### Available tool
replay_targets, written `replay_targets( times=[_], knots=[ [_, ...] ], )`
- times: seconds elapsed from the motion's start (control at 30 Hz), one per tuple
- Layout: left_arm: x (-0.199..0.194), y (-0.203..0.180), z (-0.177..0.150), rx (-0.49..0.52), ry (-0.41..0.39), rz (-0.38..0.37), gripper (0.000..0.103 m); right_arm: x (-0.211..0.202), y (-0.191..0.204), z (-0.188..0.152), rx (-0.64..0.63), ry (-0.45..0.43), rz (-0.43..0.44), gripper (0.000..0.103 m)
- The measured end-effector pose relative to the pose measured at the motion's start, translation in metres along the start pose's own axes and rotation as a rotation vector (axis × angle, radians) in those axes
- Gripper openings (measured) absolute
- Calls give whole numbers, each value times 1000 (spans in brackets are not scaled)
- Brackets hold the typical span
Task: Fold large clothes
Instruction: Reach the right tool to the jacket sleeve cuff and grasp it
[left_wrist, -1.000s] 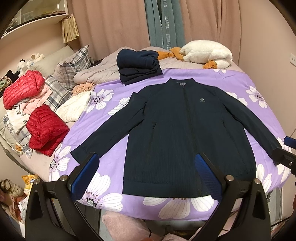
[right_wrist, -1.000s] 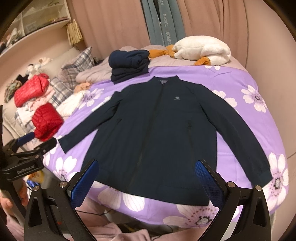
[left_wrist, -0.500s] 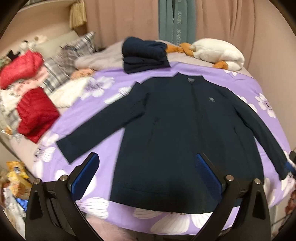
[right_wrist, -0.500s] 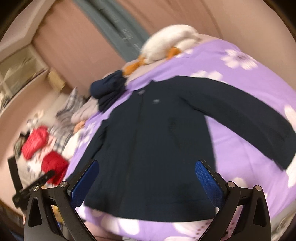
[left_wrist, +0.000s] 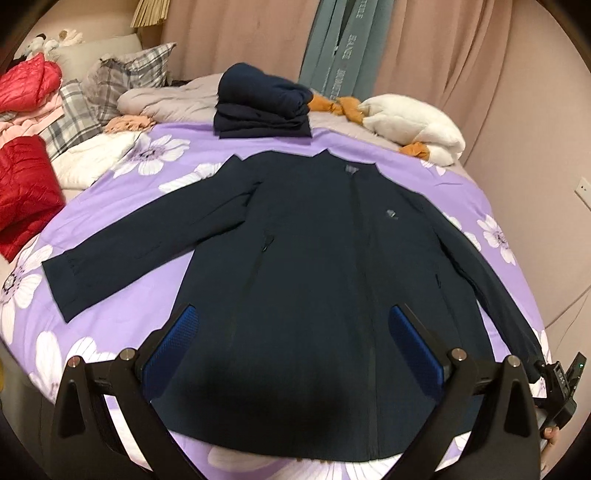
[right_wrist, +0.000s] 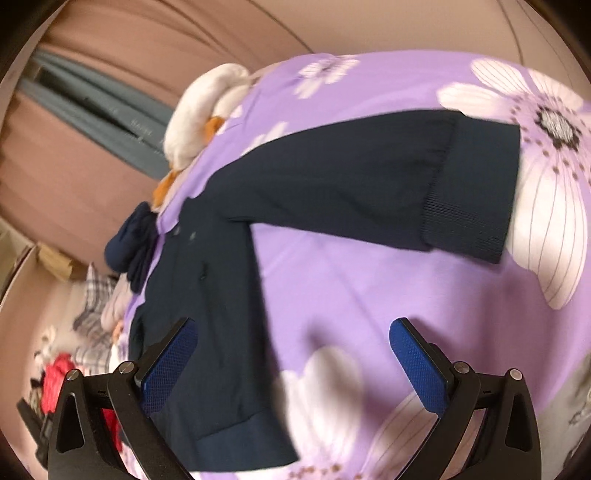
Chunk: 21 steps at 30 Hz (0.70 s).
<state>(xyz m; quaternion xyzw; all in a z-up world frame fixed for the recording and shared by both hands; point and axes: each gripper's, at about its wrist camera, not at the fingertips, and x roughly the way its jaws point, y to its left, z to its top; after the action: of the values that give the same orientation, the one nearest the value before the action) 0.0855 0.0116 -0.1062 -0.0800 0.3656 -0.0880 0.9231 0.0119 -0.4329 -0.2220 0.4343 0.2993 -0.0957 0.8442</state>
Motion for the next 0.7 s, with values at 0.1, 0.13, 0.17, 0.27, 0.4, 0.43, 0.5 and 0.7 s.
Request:
replay_targets(
  times=[0.1,0.13,0.17,0.27,0.4,0.43,0.5,0.7],
  knots=[
    [8,0,2,-12,3,-18,103,8,-8,7,23,-21,-5,103],
    [12,-1,3,-19,18,-23,103,9,-10,9,23,-32,-12,103],
    [15,-1,4,-23,26,-26,103,12,-11,13,25,-51,-26,103],
    [24,-5,7,-36,57,-30,103,17,-17,27,63,-129,-59,103],
    [30,-9,10,-34,68,-27,103,16,-31,48,200,-270,-73,103],
    [31,-10,11,-31,68,-27,103,16,-34,52,231,-302,-78,103],
    [32,-12,13,-22,63,-20,103,13,-39,57,300,-360,-90,95],
    [50,0,23,-46,72,-23,103,4,-54,62,420,-404,-139,28]
  ],
)
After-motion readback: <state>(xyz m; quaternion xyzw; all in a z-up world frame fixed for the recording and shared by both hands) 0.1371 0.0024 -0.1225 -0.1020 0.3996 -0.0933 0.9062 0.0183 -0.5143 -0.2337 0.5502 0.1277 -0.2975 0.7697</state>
